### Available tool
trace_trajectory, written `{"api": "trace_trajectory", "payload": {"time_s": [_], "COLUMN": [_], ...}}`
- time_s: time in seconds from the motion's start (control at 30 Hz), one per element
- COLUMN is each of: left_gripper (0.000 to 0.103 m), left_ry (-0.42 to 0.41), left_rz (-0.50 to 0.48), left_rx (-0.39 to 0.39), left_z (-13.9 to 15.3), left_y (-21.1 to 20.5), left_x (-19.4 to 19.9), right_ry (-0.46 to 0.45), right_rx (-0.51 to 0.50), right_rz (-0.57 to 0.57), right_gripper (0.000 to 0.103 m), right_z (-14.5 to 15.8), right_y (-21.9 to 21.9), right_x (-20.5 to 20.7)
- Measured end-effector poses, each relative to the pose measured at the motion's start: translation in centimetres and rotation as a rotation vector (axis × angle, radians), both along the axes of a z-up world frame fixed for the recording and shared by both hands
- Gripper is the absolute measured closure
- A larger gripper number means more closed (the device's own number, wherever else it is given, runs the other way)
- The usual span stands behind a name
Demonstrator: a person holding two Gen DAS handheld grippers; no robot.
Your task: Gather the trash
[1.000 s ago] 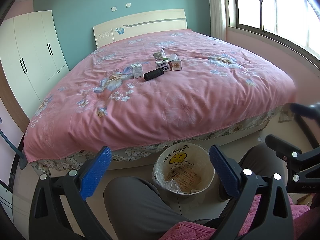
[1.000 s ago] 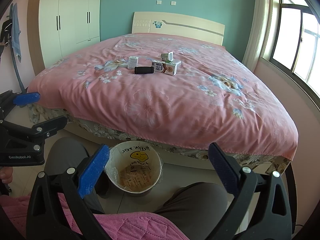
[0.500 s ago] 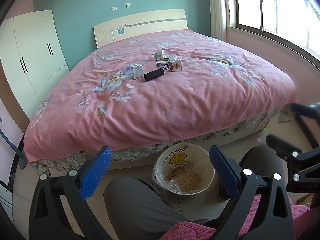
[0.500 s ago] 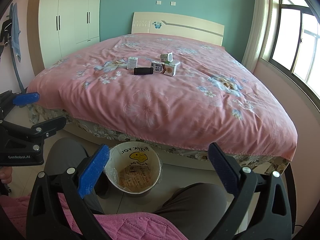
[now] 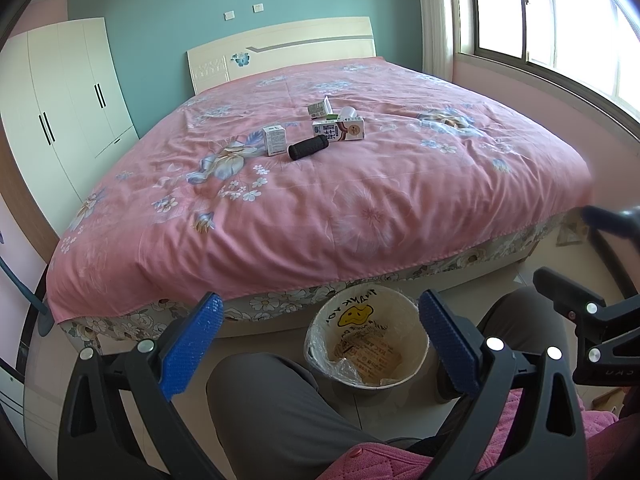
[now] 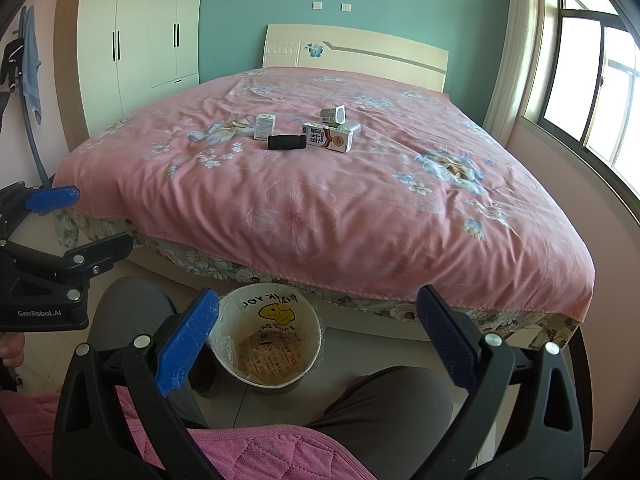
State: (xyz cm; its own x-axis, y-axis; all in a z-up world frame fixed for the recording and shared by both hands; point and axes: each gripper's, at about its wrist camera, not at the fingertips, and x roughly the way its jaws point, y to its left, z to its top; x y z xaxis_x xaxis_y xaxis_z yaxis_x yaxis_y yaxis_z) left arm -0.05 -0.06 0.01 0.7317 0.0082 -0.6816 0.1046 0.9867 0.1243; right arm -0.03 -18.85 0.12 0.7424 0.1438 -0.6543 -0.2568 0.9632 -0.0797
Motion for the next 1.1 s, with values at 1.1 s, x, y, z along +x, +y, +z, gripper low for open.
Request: {"api": "trace_trajectory", "payload": {"time_s": [1.1], "left_gripper": [0.003], "left_ry": [0.023], "left_rz": [0.0], "left_rx": [-0.008], "left_z": [-1.1], "left_y": [-0.2], "left_x": [-0.1], "right_ry": [0.027], "right_rx": [-0.012], "right_rz": [0.009], "right_gripper": [0.007], "right_z": [-1.2], "right_y": [0.4], "right_x": [0.0]}}
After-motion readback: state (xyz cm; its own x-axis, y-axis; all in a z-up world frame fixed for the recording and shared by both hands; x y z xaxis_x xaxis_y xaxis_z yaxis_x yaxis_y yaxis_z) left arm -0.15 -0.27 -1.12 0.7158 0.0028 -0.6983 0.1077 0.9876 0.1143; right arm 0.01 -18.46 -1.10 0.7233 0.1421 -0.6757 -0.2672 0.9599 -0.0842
